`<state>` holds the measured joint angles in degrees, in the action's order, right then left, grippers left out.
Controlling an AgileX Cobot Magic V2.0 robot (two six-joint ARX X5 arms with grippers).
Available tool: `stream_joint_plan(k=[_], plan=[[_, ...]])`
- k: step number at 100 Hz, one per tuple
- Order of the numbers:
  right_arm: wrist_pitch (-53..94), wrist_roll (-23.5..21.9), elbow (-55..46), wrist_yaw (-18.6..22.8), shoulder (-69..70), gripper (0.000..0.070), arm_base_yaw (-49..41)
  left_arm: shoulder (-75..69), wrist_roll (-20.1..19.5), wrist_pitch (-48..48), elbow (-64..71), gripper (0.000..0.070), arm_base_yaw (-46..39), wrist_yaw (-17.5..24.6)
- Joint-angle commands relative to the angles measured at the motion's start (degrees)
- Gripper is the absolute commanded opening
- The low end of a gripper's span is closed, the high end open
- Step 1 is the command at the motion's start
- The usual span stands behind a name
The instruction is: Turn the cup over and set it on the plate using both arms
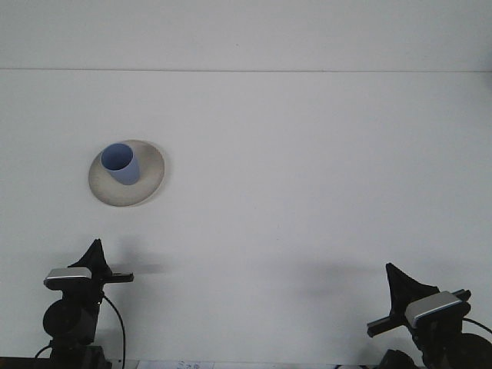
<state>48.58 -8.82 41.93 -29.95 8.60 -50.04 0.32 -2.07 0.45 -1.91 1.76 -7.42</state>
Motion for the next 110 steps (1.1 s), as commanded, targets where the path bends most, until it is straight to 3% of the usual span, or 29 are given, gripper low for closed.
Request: stream_joint_plan(k=[1, 93, 99, 110], plan=[[-0.6, -0.4, 0.5, -0.1, 0.0, 0.0006, -0.6, -0.2, -0.4, 0.5, 1.1, 0.0016, -0.1, -0.2], [-0.5, -0.1, 0.5, -0.1, 0.0, 0.0006, -0.5, -0.2, 0.0, 1.2, 1.1, 0.0016, -0.1, -0.2], [-0.5, 2.9, 0.5, -0.5, 0.0, 0.0006, 1.2, -0.2, 0.0, 1.2, 1.1, 0.0016, -0.1, -0.2], [-6.0, 3.6, -1.9, 1.6, -0.1, 0.0006, 9.1, -0.2, 0.0, 1.2, 1.1, 0.0016, -0.1, -0.2]])
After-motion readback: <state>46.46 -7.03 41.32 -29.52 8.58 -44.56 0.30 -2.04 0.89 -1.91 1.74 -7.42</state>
